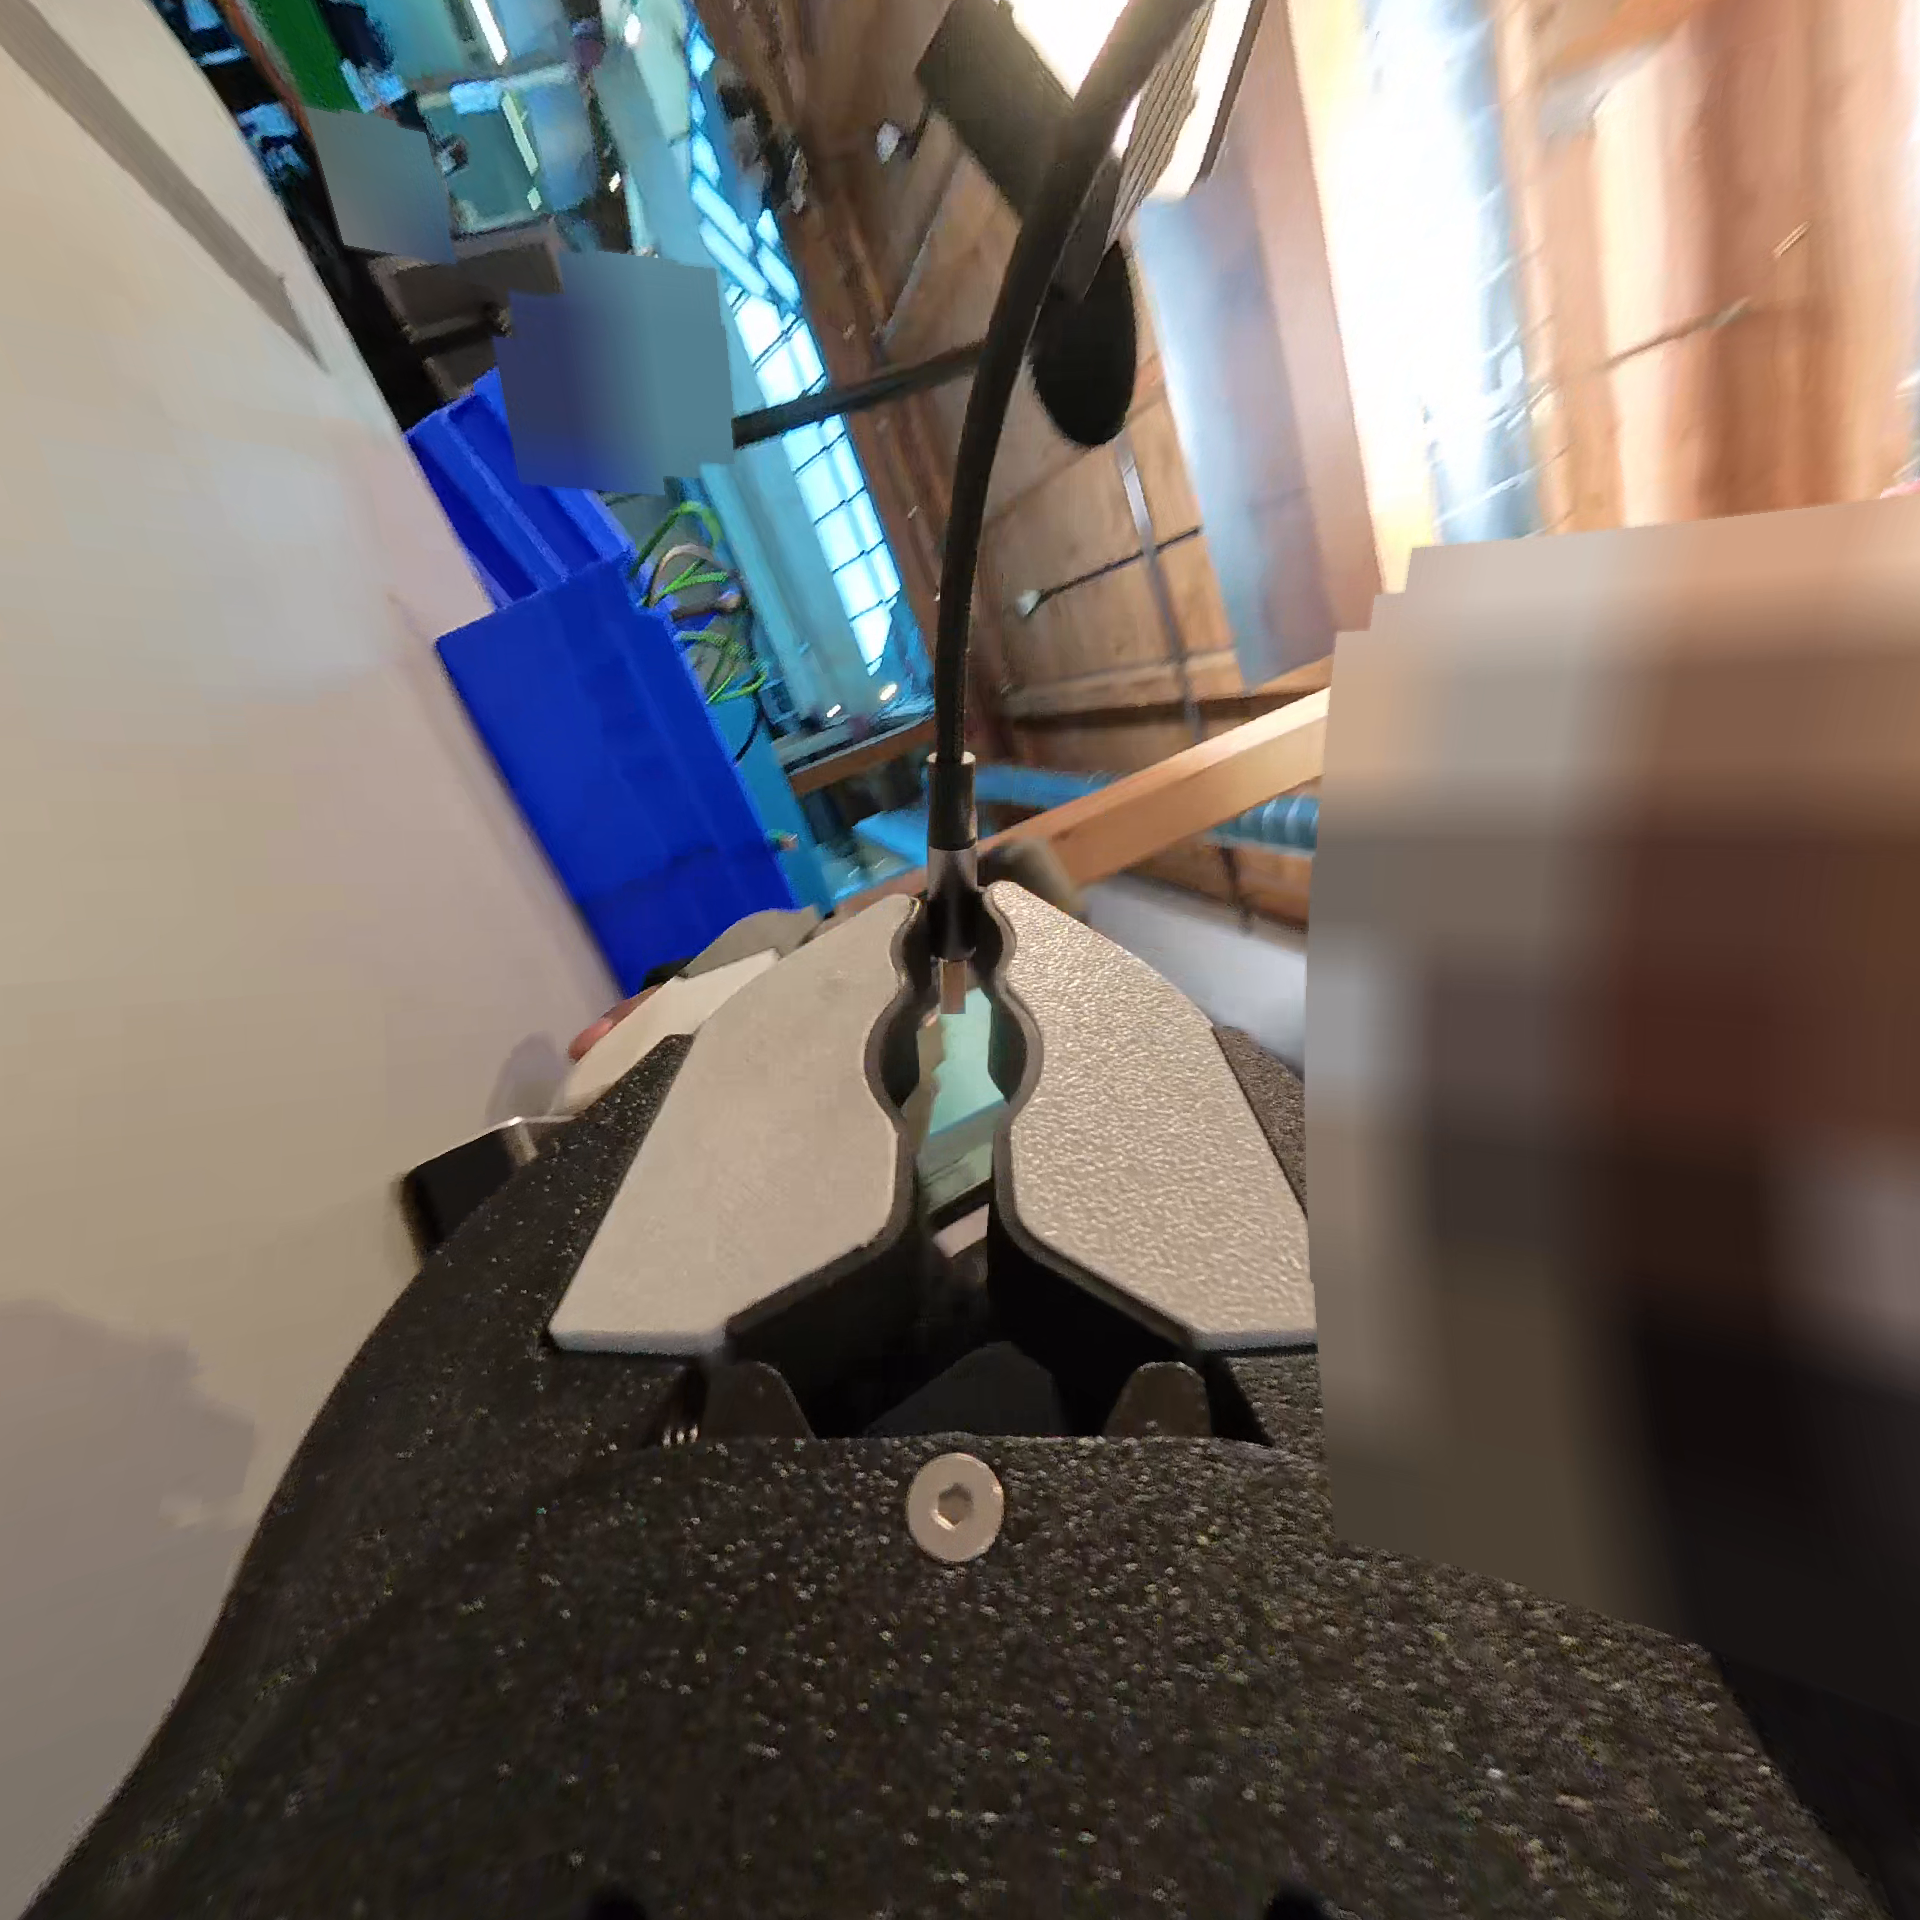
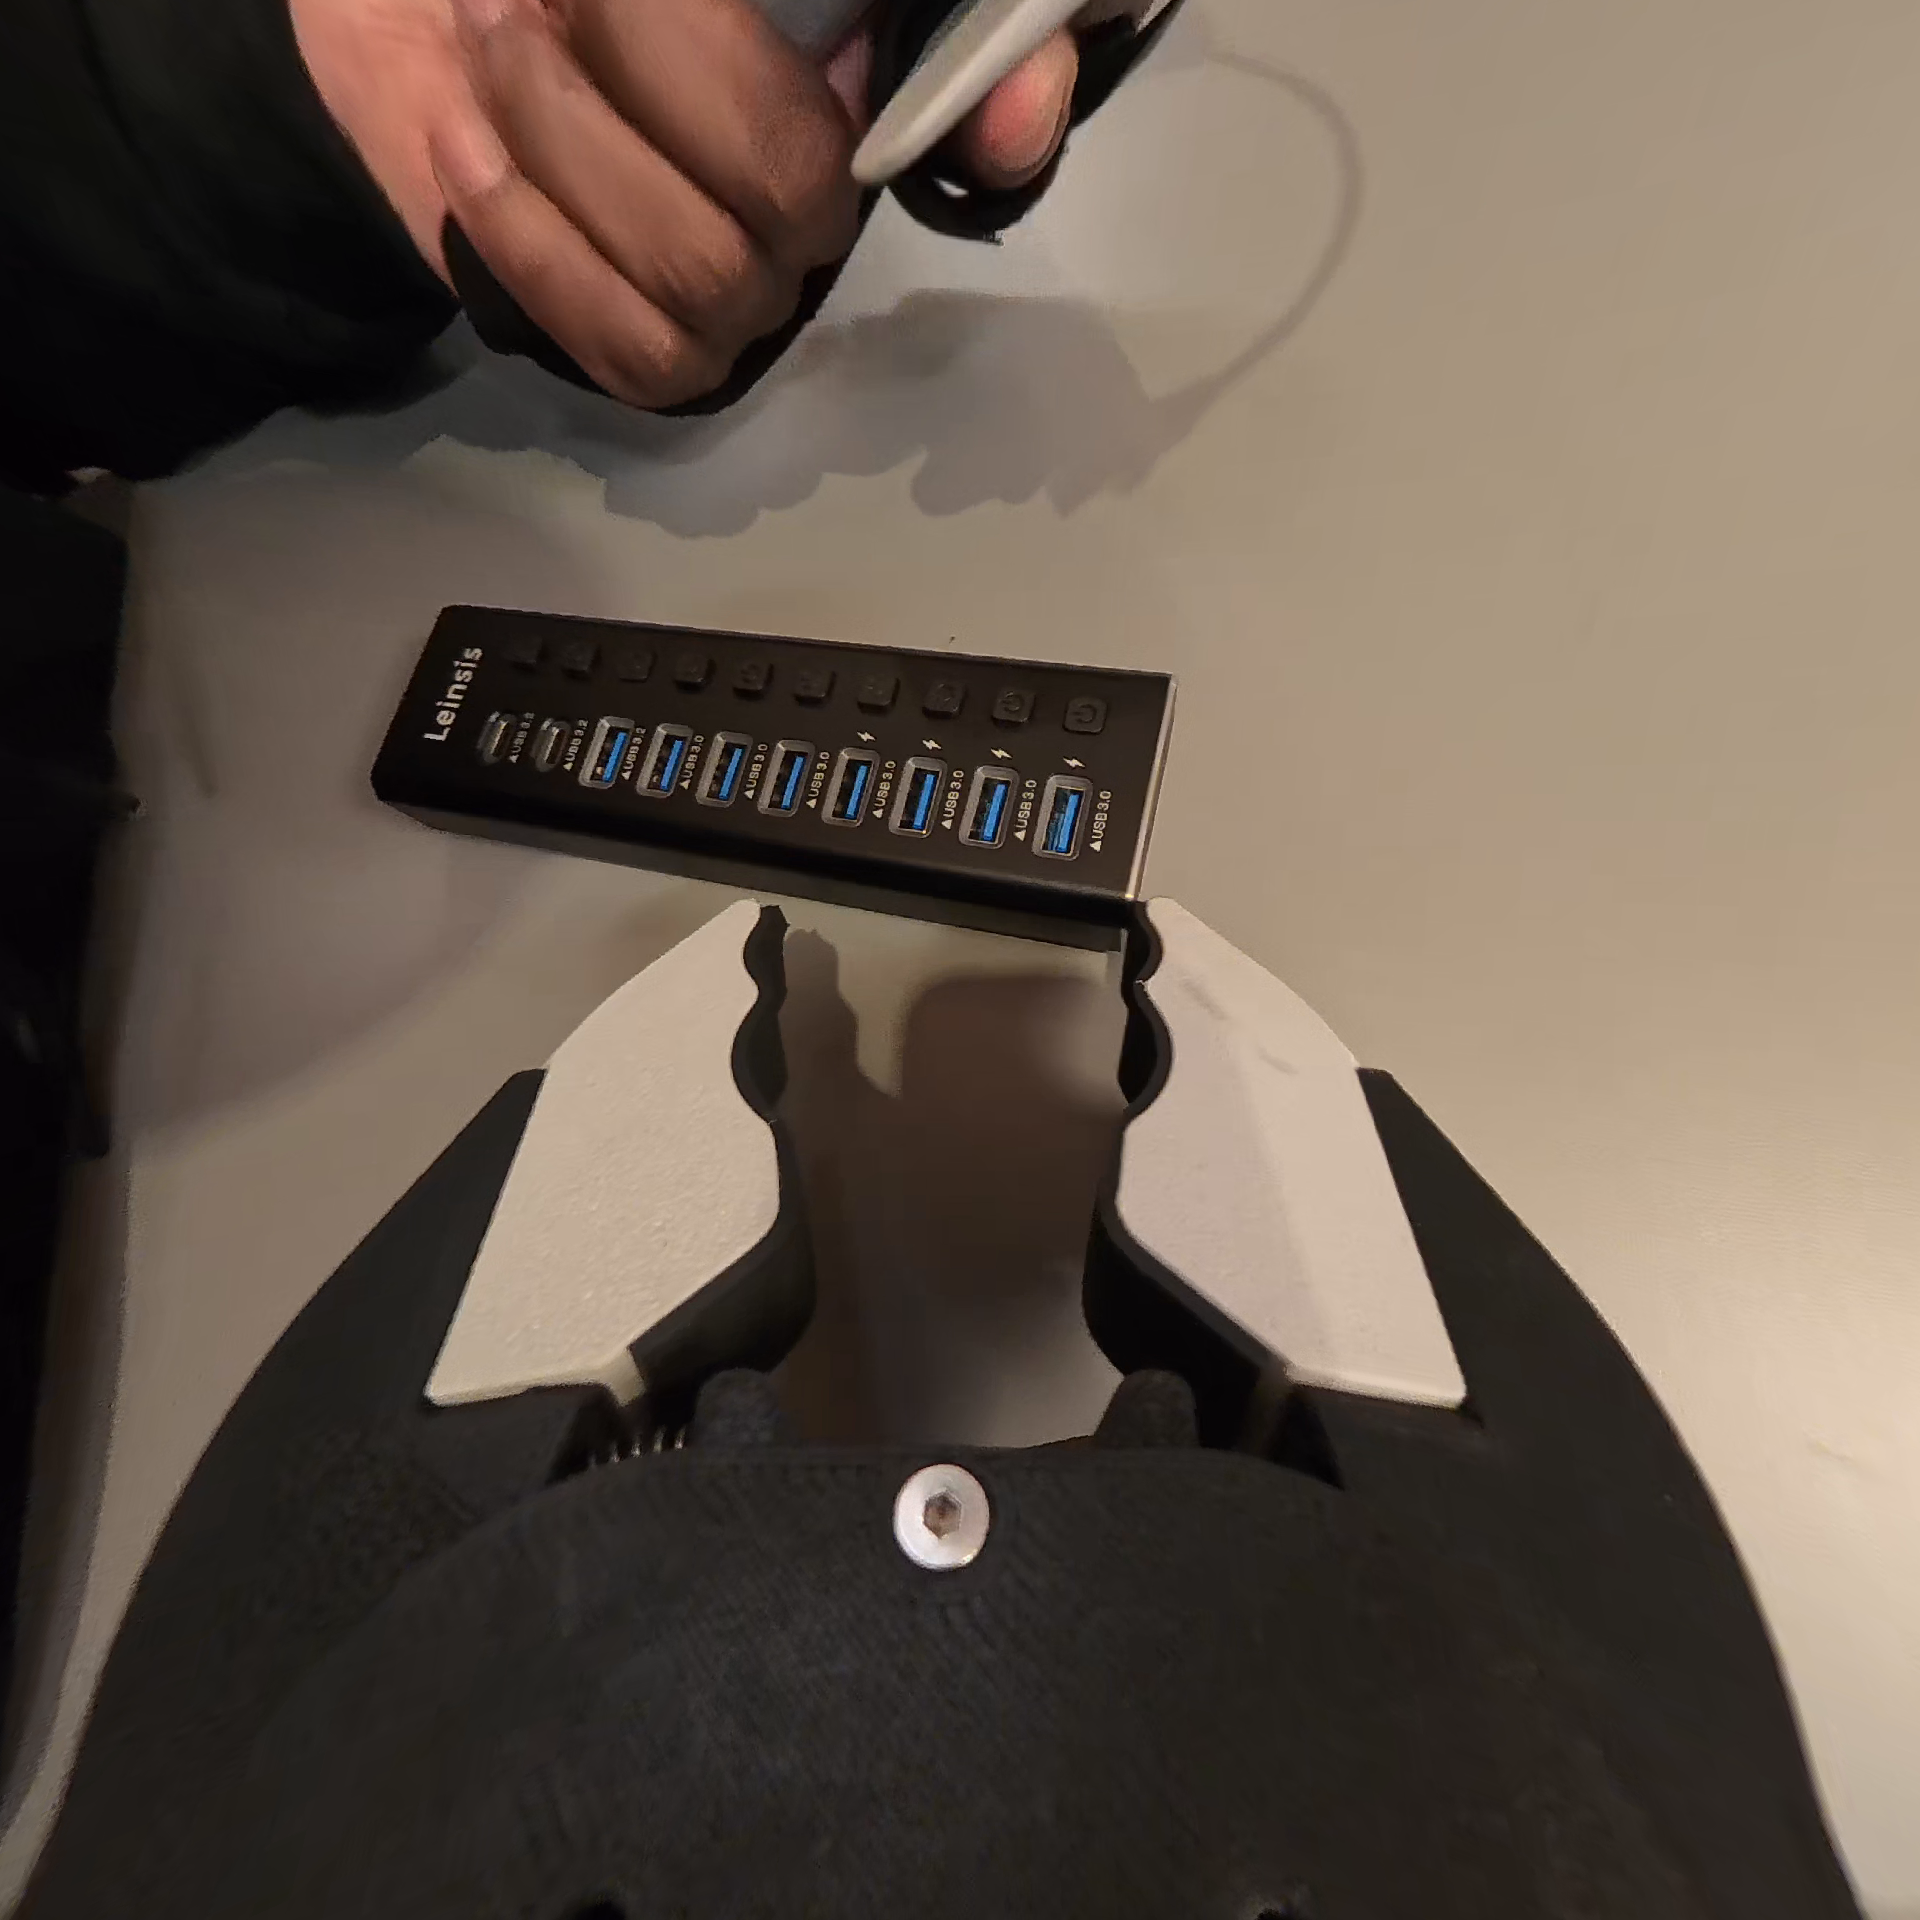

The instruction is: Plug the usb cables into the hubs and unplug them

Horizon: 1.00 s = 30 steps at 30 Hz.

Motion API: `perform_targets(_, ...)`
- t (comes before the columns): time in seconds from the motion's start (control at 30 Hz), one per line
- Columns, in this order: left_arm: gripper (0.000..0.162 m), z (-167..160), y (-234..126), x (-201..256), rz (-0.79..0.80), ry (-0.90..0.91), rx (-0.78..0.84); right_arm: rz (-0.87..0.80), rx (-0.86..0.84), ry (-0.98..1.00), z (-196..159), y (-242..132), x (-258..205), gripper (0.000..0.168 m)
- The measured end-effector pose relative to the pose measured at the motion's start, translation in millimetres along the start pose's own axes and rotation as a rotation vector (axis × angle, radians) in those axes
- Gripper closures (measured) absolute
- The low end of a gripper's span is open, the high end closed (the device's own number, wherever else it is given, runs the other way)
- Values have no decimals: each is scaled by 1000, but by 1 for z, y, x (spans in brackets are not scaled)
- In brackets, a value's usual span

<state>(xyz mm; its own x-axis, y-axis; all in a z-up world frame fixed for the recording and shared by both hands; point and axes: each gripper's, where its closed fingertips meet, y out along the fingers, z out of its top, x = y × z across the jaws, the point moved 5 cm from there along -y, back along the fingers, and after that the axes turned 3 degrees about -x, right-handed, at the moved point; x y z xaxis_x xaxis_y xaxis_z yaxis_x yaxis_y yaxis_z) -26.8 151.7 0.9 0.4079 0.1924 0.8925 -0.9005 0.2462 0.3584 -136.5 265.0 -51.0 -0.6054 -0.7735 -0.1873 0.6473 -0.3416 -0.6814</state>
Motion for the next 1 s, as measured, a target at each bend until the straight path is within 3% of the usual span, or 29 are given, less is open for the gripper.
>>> perform_targets(0.03, 154, -3, 1, -1, 40, 34, -39, 5, 5, 5, 0, -1, 1, 108)
perform_targets(0.3, 154, -20, 5, -6, 293, 354, -334, -65, 26, -30, 0, -4, 7, 102)
perform_targets(0.6, 154, -32, -26, -8, 402, 376, -322, -200, -15, -331, 1, 1, -11, 76)
perform_targets(0.7, 154, -35, -40, 0, 403, 388, -307, -146, -49, -508, 9, 8, -31, 74)
perform_targets(1.0, 154, -18, -84, 17, 433, 463, -235, 212, -374, -924, 34, 56, -99, 77)
